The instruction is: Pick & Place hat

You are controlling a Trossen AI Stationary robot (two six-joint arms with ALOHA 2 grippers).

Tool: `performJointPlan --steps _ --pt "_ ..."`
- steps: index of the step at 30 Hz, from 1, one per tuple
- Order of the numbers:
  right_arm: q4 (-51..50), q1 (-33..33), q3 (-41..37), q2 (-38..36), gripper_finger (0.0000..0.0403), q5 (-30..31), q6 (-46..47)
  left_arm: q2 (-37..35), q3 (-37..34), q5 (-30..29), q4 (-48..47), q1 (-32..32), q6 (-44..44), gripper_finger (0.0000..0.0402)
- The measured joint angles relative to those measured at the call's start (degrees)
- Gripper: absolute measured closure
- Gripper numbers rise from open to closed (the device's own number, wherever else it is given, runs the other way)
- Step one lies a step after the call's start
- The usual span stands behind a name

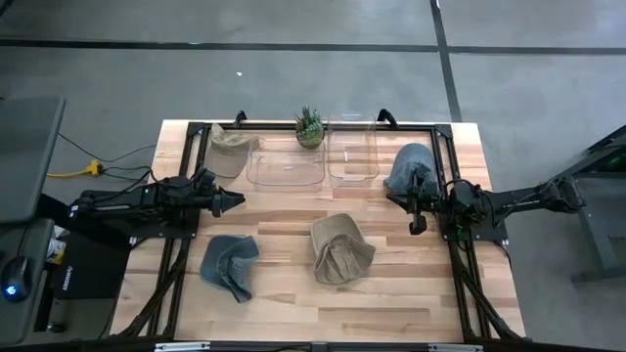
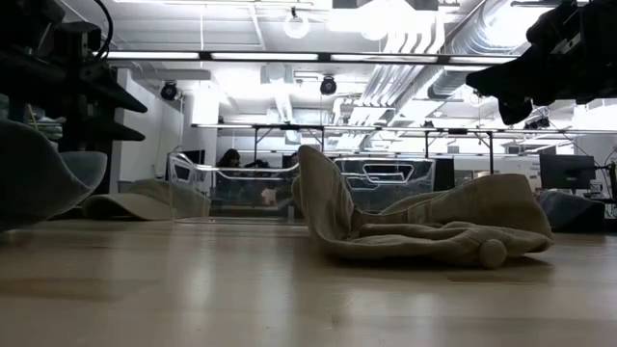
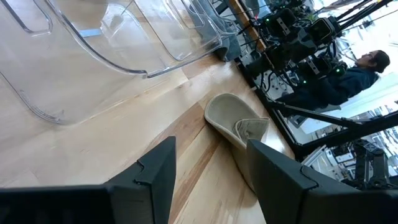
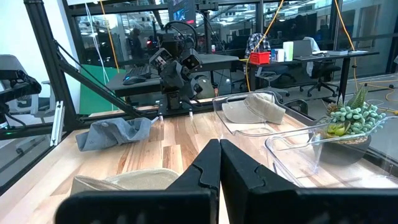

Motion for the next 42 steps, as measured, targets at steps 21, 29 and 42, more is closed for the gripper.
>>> performJointPlan --steps 21,29,42 --pt "0.0 0.0 0.0 0.0 0.0402 0.0 0.0 0.0 -0.3 2.7 6.1 0.0 -1.1 0.0224" --pt "0.0 0.0 0.0 0.0 0.0402 0.0 0.0 0.0 -0.2 4.1 6.2 0.0 0.5 0.0206" --pt "0.0 0.0 0.0 0.0 0.0402 0.0 0.0 0.5 1.6 9.2 10.5 0.0 -0.5 0.0075"
